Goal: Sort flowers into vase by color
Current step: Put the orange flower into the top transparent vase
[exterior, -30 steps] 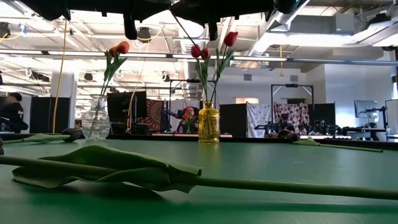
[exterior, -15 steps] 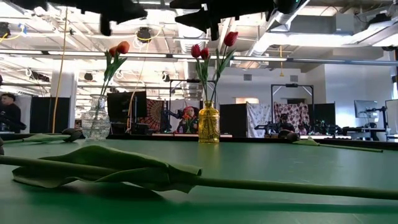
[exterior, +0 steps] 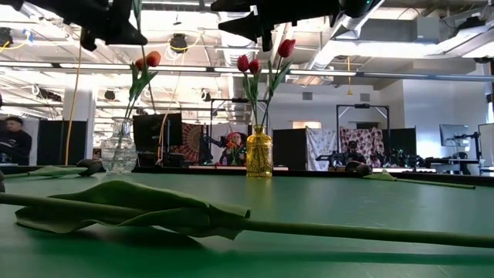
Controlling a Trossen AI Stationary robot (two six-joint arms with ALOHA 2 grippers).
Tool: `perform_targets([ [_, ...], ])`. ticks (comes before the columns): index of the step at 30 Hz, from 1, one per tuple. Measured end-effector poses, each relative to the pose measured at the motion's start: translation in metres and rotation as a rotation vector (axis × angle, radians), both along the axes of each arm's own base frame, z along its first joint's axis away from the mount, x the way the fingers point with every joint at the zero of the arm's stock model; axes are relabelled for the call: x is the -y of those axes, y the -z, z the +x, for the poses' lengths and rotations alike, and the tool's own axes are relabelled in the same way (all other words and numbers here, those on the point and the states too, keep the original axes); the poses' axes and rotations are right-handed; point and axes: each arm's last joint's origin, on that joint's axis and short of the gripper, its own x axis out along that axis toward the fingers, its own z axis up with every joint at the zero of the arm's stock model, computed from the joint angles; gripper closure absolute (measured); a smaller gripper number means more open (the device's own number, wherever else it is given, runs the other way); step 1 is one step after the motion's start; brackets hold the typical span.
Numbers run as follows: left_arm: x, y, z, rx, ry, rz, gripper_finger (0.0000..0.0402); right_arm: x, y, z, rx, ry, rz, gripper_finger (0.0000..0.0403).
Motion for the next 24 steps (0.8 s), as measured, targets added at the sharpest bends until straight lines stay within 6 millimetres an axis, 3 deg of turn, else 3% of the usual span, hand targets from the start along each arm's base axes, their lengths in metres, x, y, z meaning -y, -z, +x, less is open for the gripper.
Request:
perform_targets([
  [13, -0.002, 0.001, -0.022, -0.079, -0.155, 0.043, 0.0401, 0.0, 0.0, 0.0, -0.002, 0.0, 0.003, 0.0147],
  [24, -0.004, 0.003, -0.024, -0.133, -0.18, 0.058, 0.0401, 0.0, 0.0, 0.0, -0.004, 0.0, 0.003, 0.0147],
])
